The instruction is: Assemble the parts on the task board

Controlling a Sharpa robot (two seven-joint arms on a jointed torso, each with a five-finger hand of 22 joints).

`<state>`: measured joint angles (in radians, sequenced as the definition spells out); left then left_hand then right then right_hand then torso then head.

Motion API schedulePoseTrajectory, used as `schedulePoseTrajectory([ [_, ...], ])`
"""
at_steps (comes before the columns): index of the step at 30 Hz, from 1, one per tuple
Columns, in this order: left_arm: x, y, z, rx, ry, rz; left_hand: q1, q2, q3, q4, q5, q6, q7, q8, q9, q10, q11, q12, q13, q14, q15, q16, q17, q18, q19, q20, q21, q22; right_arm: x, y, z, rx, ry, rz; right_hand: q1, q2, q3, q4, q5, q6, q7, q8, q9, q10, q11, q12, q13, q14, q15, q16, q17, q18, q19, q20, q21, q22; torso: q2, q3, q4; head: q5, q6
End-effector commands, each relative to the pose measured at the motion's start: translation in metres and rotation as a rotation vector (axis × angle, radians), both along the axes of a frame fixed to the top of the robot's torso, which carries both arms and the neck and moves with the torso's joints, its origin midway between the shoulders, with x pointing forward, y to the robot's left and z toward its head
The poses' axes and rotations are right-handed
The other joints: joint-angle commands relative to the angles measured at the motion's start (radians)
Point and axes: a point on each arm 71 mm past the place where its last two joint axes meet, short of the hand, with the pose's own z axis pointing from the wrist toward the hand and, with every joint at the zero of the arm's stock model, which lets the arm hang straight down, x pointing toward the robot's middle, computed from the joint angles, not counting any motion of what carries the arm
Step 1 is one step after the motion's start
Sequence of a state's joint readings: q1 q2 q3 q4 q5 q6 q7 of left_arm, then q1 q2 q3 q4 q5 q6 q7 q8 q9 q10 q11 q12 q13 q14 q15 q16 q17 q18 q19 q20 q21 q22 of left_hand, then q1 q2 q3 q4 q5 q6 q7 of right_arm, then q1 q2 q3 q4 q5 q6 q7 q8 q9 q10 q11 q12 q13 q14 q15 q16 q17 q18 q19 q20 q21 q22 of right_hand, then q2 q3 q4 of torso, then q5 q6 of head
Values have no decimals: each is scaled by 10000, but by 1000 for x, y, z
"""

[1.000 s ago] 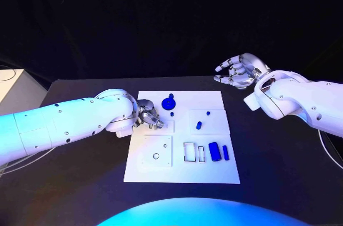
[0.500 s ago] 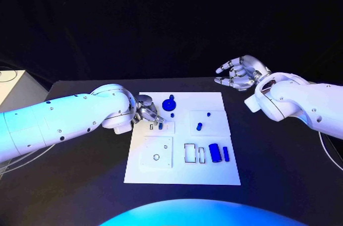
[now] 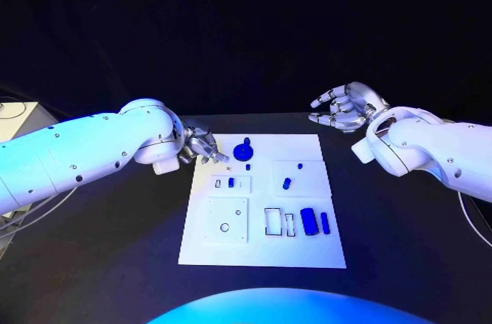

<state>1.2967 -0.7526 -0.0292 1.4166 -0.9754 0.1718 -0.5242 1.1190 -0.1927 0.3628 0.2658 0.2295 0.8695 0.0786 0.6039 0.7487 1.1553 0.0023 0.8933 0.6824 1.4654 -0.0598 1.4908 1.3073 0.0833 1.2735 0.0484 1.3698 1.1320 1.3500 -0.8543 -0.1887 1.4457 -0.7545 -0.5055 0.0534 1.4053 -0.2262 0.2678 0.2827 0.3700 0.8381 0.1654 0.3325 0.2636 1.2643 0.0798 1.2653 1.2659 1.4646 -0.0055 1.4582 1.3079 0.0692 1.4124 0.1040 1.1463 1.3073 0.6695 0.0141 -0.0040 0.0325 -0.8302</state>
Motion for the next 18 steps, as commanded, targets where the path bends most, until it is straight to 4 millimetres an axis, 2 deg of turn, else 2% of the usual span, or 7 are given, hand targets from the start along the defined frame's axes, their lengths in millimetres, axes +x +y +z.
schedulePoseTrajectory([
  [1, 9, 2, 4, -446, 385, 102, 173, -22, -16, 88, 52, -192, 68, -141, -92, -149, 83, -151, -193, 612, 90, -72, 1190, 130, -19, 58, -77, -22, 0, 1, 0, 18, -43, 164, -113, 27, 69, 15, 28, -93, -9, 49, -9, -26, -7, -46, -14, 458, 68, -66, 693, 200, -55, -13, -63, 28, 8, -6, -16, 13, 64],
  [4, 20, 8, 8, -463, 206, 479, 303, -38, -83, 163, 60, -520, 232, -437, -293, -279, 219, -228, -290, 586, 201, -119, 1111, 153, -95, 139, -157, -148, 1, 0, 0, 19, -53, 145, -113, 27, 69, 15, 28, -93, -9, 49, -9, -26, -7, -46, -14, 458, 68, -66, 693, 200, -55, -13, -63, 28, 16, 1, -8, 28, 113],
  [8, 33, 14, 10, -403, 23, 836, 375, -28, -143, 198, 58, -686, 337, -591, -426, -442, 314, -313, -376, 566, 286, -150, 1056, 162, -115, 211, -190, -190, 1, 0, 0, 20, -59, 136, -113, 27, 69, 15, 28, -93, -9, 49, -9, -26, -7, -46, -14, 458, 68, -66, 693, 200, -55, -13, -63, 28, 19, -8, -2, 32, 133],
  [12, 43, 17, 11, -235, -157, 1084, 373, -17, -156, 211, 58, -703, 352, -611, -447, -453, 329, -317, -389, 568, 299, -147, 1060, 159, -102, 223, -184, -173, 1, 1, 0, 25, -60, 140, -113, 27, 69, 15, 28, -93, -9, 49, -9, -26, -7, -46, -14, 458, 68, -66, 693, 200, -55, -13, -63, 28, 21, -7, -5, 49, 159],
  [18, 54, 17, 8, 104, -78, 1128, 350, 0, -173, 230, 56, -694, 359, -616, -463, -451, 339, -312, -398, 585, 310, -115, 1110, 150, -69, 234, -163, -129, 1, 1, 0, 33, -60, 157, -113, 27, 69, 15, 28, -93, -9, 49, -9, -26, -7, -46, -14, 458, 68, -66, 693, 200, -55, -13, -63, 28, 30, -6, -17, 41, 107],
])
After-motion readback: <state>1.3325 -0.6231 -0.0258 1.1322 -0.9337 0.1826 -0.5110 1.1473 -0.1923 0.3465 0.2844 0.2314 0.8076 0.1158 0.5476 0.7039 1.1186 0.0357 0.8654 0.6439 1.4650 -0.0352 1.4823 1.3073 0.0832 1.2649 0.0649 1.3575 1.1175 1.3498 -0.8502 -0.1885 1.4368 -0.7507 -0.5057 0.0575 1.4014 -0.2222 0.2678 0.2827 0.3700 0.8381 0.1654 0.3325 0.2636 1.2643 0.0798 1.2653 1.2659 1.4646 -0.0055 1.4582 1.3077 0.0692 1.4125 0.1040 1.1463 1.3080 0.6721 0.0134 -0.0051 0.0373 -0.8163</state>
